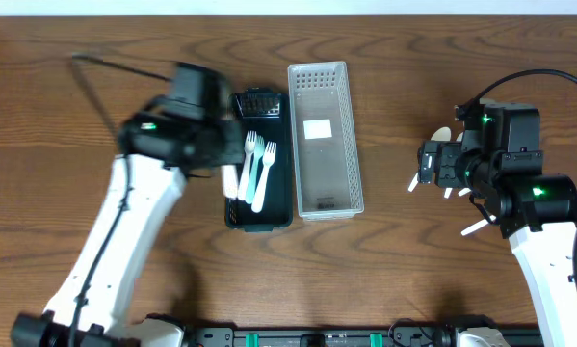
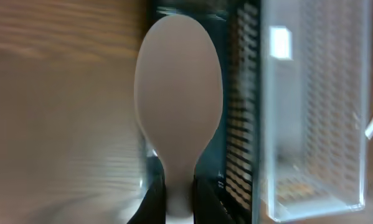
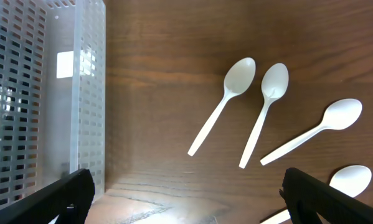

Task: Pack container
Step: 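Carry the spoon with left gripper and release it in black basket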

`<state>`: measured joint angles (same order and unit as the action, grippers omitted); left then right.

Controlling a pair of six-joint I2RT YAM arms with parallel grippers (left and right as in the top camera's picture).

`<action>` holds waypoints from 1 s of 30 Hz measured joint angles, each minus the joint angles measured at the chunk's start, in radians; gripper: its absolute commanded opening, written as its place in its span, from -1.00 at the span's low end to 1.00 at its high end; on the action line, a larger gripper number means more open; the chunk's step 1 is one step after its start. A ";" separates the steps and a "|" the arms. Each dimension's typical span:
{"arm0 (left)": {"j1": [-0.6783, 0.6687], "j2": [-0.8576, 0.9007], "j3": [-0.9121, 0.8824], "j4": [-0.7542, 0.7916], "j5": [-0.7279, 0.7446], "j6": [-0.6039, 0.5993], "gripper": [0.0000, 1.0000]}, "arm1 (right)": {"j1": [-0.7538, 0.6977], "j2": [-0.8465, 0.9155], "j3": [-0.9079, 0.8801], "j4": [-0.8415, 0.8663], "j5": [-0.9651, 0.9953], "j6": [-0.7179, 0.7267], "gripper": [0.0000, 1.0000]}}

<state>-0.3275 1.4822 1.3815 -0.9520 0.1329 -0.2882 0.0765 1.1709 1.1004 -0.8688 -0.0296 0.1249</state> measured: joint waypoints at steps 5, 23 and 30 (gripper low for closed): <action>-0.110 0.131 0.000 0.064 -0.001 -0.003 -0.88 | 0.000 0.000 0.000 -0.003 0.000 0.000 0.99; -0.058 0.348 0.000 0.116 -0.004 0.030 0.11 | 0.000 0.000 0.000 -0.039 0.000 0.000 0.98; -0.038 0.180 0.035 -0.003 -0.014 0.069 0.14 | 0.000 0.000 0.002 -0.008 0.002 0.027 0.98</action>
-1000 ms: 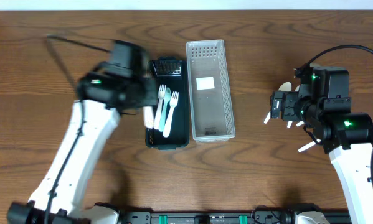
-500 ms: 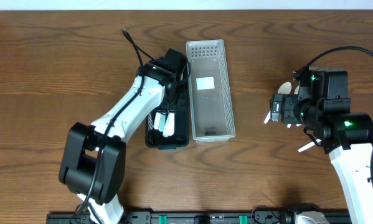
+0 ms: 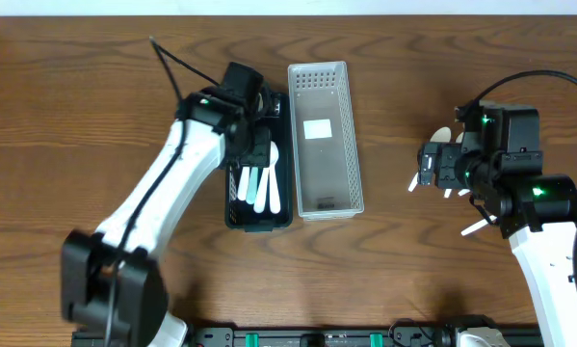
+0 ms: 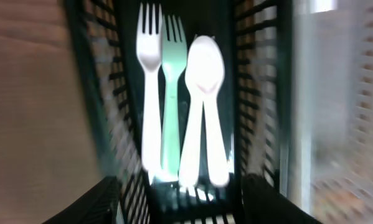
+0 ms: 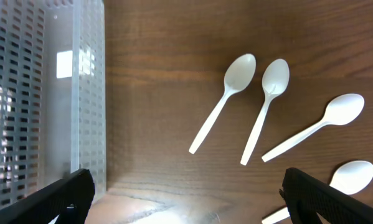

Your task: Pack container

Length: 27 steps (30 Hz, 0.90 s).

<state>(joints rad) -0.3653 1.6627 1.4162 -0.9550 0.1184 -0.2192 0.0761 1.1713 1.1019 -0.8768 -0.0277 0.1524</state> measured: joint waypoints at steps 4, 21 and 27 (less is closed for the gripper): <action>0.011 -0.143 0.034 -0.079 -0.081 0.016 0.40 | -0.008 0.032 0.059 -0.056 0.008 0.053 0.99; 0.464 -0.071 0.052 -0.158 -0.117 0.199 0.73 | -0.089 0.679 0.443 -0.204 0.018 0.277 0.98; 0.482 0.103 0.051 -0.124 -0.110 0.269 0.74 | -0.087 0.852 0.443 -0.157 -0.003 0.292 0.99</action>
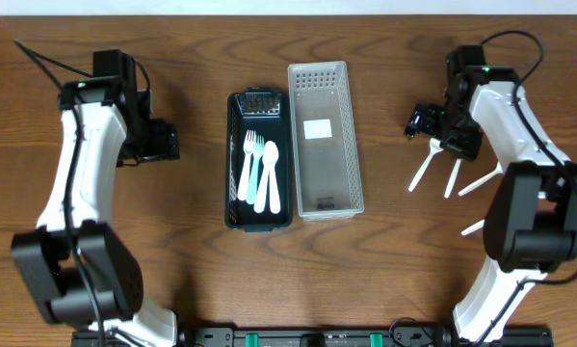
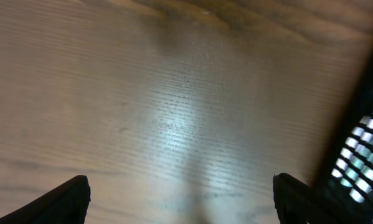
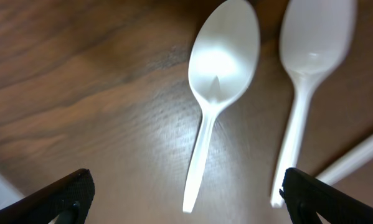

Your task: Pack container

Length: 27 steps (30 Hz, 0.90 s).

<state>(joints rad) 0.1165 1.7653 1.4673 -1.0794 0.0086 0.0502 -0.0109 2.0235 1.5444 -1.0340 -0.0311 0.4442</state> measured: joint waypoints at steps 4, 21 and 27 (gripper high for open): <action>0.000 0.058 0.000 0.027 0.007 0.012 0.74 | 0.003 0.032 0.000 0.036 -0.002 0.001 0.99; 0.000 0.071 0.000 0.037 0.011 0.029 0.74 | 0.008 0.136 0.011 0.109 0.008 0.012 0.85; 0.000 0.071 0.000 0.036 0.011 0.029 0.74 | 0.008 0.137 0.011 0.107 0.014 0.017 0.28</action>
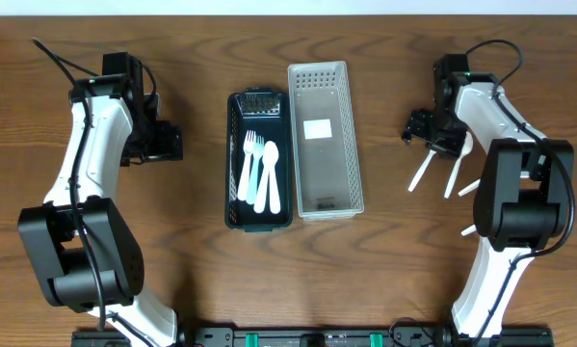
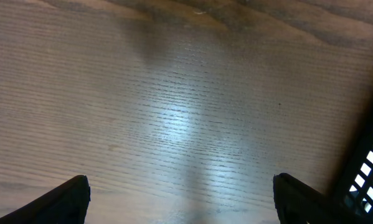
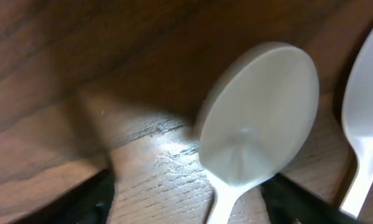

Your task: Pack container

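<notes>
A black basket (image 1: 238, 207) holds two forks and one white spoon (image 1: 270, 178). A clear slotted basket (image 1: 324, 198) stands right beside it. Several loose white spoons lie on the table at the right. My right gripper (image 1: 426, 131) is low over the leftmost spoon (image 1: 422, 170). In the right wrist view that spoon (image 3: 259, 121) has its bowl close up, and its neck runs down between the open fingers of the gripper (image 3: 187, 208). My left gripper (image 1: 161, 143) is open over bare wood, left of the black basket. The left wrist view shows that gripper (image 2: 181, 202) with nothing in it.
A second spoon (image 3: 367, 93) lies just right of the first one. Two more spoons (image 1: 481, 182) lie further right, close to the right arm. The black basket's wall shows at the right edge of the left wrist view.
My right gripper has come down closer to the leftmost spoon, whose bowl now looms large in the wrist view. The left gripper has hardly shifted and stays open.
At first my left gripper held a white spoon beside the black basket, and the right arm hung back from the spoons. Then the spoon lay in the basket by the forks, with the left gripper open. Later the left gripper was beside the basket, the right over the spoons.
</notes>
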`<state>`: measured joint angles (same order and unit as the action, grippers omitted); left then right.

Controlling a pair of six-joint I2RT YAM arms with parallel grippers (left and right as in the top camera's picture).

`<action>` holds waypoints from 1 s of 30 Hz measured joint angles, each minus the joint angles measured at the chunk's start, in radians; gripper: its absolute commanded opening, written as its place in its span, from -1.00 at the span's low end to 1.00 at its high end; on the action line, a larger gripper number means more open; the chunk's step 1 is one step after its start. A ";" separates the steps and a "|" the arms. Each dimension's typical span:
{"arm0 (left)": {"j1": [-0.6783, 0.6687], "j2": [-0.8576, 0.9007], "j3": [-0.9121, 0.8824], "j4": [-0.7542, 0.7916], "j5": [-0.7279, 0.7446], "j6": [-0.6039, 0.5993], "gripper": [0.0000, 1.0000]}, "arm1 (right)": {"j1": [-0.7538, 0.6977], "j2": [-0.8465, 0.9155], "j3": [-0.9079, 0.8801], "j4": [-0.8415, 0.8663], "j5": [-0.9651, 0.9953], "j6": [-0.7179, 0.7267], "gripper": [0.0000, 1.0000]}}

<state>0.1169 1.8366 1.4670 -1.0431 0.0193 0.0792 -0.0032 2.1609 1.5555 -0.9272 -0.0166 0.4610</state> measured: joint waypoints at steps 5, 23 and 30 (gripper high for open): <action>0.000 0.000 0.000 0.000 0.000 0.000 0.74 | 0.000 0.001 0.000 -0.003 -0.003 0.002 -0.11; 0.000 0.000 0.000 -0.024 0.000 0.004 0.74 | 0.003 0.002 0.012 -0.028 -0.034 -0.008 -0.97; 0.000 0.000 0.000 -0.027 0.000 0.005 0.74 | 0.108 -0.055 0.153 -0.173 -0.043 -0.087 -0.97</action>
<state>0.1169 1.8366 1.4670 -1.0706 0.0189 0.0837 0.1047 2.1059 1.7081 -1.1004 -0.0597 0.3737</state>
